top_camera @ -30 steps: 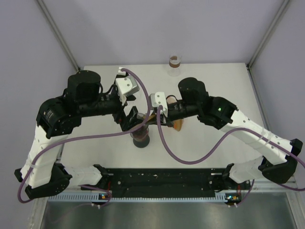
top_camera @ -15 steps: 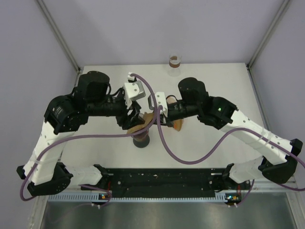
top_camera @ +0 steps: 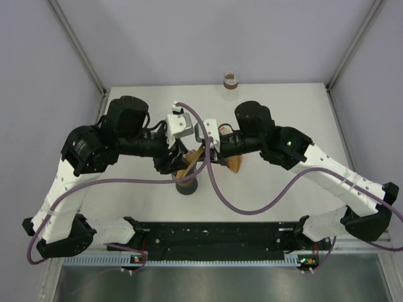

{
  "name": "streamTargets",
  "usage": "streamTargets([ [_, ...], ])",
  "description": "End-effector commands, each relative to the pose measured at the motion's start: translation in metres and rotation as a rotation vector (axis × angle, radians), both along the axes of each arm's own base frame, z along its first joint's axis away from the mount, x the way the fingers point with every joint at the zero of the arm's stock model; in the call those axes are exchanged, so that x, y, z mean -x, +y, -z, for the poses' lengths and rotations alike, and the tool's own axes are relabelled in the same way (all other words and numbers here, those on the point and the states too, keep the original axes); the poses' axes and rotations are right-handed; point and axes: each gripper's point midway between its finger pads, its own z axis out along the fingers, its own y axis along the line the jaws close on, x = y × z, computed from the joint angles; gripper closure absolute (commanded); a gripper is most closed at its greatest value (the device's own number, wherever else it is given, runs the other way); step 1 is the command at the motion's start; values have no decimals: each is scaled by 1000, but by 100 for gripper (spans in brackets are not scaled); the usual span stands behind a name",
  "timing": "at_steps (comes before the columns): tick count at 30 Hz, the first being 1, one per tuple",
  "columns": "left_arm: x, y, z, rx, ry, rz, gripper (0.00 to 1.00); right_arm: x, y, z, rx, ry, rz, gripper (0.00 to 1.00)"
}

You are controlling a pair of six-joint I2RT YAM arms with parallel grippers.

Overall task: Place the coffee filter in the dripper
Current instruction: Adjust the coffee filter.

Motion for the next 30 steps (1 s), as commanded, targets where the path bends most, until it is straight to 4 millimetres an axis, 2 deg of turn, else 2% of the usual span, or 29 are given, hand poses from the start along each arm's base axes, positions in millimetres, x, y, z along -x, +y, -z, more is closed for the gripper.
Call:
streamTargets([
  [1, -3, -2, -18, 50, -61, 2, 48, -13, 9, -34, -80, -17, 51, 100],
  [3, -11, 0, -18, 37, -85, -30, 54, -19, 12, -35, -77, 1, 80, 100],
  [5, -27, 6, -20, 10, -141, -108, 66, -21, 13, -35, -76, 17, 92, 100],
  [6, -35, 10, -20, -9, -169, -139, 69, -22, 14, -34, -73, 29, 97, 100],
  [8, -36, 11, -22, -16, -183, -138, 69, -28, 14, -31, -68, 54, 117, 100],
  [10, -24, 6, -21, 4, -149, -78, 63, -31, 14, -27, -61, 77, 122, 100],
  [12, -14, 4, -19, 12, -116, -36, 63, -31, 15, -26, -61, 89, 116, 100],
  [15, -13, 4, -12, -10, -91, -27, 65, -32, 16, -26, -63, 95, 114, 100],
  [17, -12, 4, -7, -28, -78, -22, 62, -32, 17, -27, -66, 98, 112, 100],
  [21, -21, 5, -5, -49, -86, -59, 62, -31, 19, -28, -70, 105, 97, 100],
  [24, -27, 7, -6, -52, -100, -92, 69, -30, 20, -27, -69, 114, 93, 100],
  [26, -27, 6, -7, -50, -97, -91, 78, -30, 20, -26, -68, 114, 93, 100],
  [27, -26, 6, -8, -45, -95, -89, 86, -31, 19, -26, -67, 115, 96, 100],
  [28, -26, 5, -8, -41, -92, -91, 100, -31, 19, -25, -66, 116, 98, 100],
  [30, -26, 5, -12, -24, -98, -95, 100, -35, 18, -24, -70, 123, 111, 100],
])
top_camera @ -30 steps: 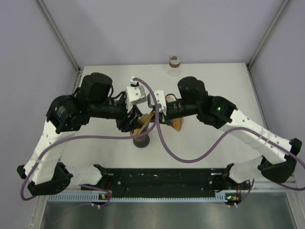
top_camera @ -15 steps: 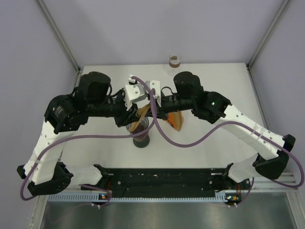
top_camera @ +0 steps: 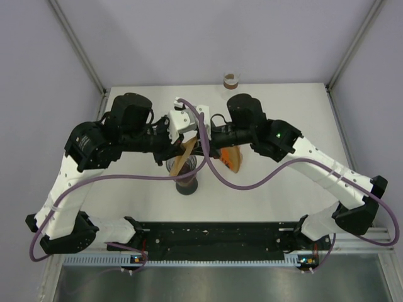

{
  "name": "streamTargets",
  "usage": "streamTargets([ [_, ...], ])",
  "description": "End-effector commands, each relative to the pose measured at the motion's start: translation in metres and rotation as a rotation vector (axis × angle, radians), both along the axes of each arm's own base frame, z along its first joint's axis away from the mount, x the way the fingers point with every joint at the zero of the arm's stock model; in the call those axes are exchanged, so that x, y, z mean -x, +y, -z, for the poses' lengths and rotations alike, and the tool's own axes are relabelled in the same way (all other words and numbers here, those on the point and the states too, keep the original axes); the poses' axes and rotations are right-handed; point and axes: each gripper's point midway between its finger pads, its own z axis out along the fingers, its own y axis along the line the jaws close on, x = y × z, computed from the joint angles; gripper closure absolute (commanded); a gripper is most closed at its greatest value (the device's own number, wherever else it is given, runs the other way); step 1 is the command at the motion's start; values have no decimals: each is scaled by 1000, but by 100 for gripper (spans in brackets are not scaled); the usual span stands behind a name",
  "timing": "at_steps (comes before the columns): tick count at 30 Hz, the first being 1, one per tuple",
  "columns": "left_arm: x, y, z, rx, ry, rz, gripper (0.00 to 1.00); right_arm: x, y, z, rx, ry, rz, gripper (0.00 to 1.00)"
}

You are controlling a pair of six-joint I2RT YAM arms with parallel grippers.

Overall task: Place the coffee filter in the dripper
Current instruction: Adjust the coffee filter.

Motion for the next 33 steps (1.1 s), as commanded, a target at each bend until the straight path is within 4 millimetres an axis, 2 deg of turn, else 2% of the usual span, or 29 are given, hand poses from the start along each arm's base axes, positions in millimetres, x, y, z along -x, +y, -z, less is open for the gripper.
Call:
streamTargets([
  [1, -1, -3, -19, 60, -44, -2, 100, -11, 1, -26, -74, -21, 33, 100],
  [2, -2, -4, -20, 67, -45, -9, 100, -15, -1, -27, -80, -16, 53, 92],
  [4, -6, -2, -24, 77, -55, -41, 100, -28, -4, -30, -97, -16, 117, 69],
  [8, -29, 8, -30, 75, -110, -179, 100, -62, -27, -46, -167, -36, 324, 50],
  [10, -44, 17, -36, 79, -152, -272, 100, -81, -46, -56, -227, -43, 452, 43],
  [12, -63, 31, -45, 91, -195, -416, 100, -100, -66, -62, -285, -56, 596, 41],
  [15, -85, 49, -58, 131, -232, -598, 100, -107, -78, -85, -399, -70, 683, 41],
  [18, -97, 61, -68, 182, -238, -720, 100, -93, -63, -103, -539, -20, 636, 41],
  [24, -104, 72, -81, 274, -222, -812, 100, -59, -2, -104, -614, 46, 482, 40],
  [27, -104, 72, -82, 277, -227, -812, 100, -46, 15, -114, -663, 68, 420, 40],
  [30, -104, 72, -82, 277, -227, -811, 100, -43, 24, -122, -695, 80, 402, 41],
  [33, -104, 70, -79, 275, -219, -803, 100, -50, 32, -118, -691, 89, 414, 41],
])
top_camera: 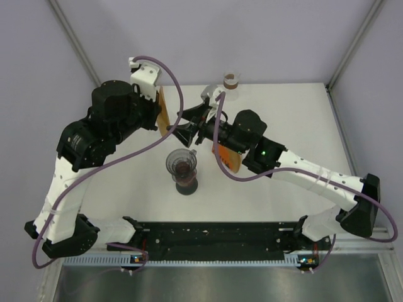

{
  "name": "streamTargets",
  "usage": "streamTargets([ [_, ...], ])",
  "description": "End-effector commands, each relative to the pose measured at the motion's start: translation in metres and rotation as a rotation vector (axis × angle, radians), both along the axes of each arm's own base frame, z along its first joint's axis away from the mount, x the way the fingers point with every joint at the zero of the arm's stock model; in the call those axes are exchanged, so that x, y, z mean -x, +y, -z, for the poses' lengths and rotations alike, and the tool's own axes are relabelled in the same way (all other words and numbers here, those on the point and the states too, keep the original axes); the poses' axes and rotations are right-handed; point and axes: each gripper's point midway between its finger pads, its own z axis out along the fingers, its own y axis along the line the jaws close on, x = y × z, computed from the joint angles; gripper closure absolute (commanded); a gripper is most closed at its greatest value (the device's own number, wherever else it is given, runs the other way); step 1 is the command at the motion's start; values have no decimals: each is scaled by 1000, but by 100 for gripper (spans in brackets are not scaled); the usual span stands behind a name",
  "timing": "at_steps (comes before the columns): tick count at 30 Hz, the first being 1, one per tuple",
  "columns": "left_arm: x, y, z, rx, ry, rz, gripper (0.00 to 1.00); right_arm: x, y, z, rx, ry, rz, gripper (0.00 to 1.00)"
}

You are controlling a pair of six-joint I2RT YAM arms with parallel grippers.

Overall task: Place the coffee filter in the dripper
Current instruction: Adjust the coffee filter.

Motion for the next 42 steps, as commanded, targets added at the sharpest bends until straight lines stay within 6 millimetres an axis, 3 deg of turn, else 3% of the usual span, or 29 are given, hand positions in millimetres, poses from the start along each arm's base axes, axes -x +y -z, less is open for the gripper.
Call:
streamTargets([
  [1, 0, 2, -25, 76, -71, -15, 100, 6, 6, -49, -150, -37, -26, 42],
  [3, 0, 1, -25, 74, -71, -11, 100, 2, 11, -47, -150, -30, -20, 45],
  [8, 2, 2, -22, 64, -72, -7, 100, -13, 12, -46, -161, -11, 43, 68],
  [11, 2, 4, -21, 57, -76, -7, 100, -19, 10, -45, -166, -1, 82, 76],
  [15, 2, 1, -21, 52, -75, 11, 100, -25, 10, -41, -167, 11, 108, 77],
  [23, 1, 5, -17, 14, -84, 6, 100, -23, 9, -54, -187, -15, 99, 64],
  [28, 2, 3, -19, 20, -91, 17, 100, -25, 13, -56, -178, -16, 99, 64],
  [35, 4, 4, -25, 26, -112, 26, 100, -36, 26, -28, -113, 31, 117, 75],
  [40, 3, 4, -27, 17, -125, 35, 100, -39, 31, -23, -94, 35, 118, 100],
  [42, 3, 5, -26, 0, -133, 37, 100, -39, 29, -25, -98, 34, 132, 100],
])
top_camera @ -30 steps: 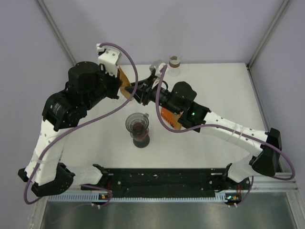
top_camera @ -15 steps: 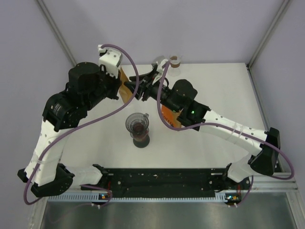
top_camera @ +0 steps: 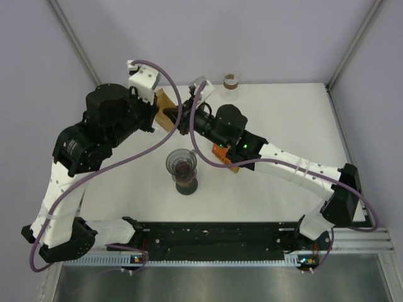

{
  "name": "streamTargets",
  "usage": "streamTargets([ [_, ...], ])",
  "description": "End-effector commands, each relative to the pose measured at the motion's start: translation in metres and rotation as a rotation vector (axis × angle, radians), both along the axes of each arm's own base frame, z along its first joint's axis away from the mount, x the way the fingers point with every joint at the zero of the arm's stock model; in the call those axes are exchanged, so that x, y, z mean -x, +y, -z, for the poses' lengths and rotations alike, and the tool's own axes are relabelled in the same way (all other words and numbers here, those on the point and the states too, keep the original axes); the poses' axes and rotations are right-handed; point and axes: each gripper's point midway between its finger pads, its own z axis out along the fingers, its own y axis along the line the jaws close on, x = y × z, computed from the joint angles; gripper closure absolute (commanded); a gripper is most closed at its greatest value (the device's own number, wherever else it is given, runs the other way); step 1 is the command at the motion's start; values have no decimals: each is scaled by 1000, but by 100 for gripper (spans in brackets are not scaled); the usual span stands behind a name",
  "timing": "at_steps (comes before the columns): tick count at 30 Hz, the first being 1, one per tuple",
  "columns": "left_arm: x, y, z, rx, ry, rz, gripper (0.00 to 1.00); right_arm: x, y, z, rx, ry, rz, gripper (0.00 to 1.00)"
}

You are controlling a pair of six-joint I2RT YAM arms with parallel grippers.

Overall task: Place the coffee filter in the dripper
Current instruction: Adjust the coffee filter.

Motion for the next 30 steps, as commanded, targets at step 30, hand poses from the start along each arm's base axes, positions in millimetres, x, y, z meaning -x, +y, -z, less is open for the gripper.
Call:
streamTargets([
  [30, -23, 36, -32, -260, -251, -95, 100, -33, -51, -17, 50, 26, 260, 100],
])
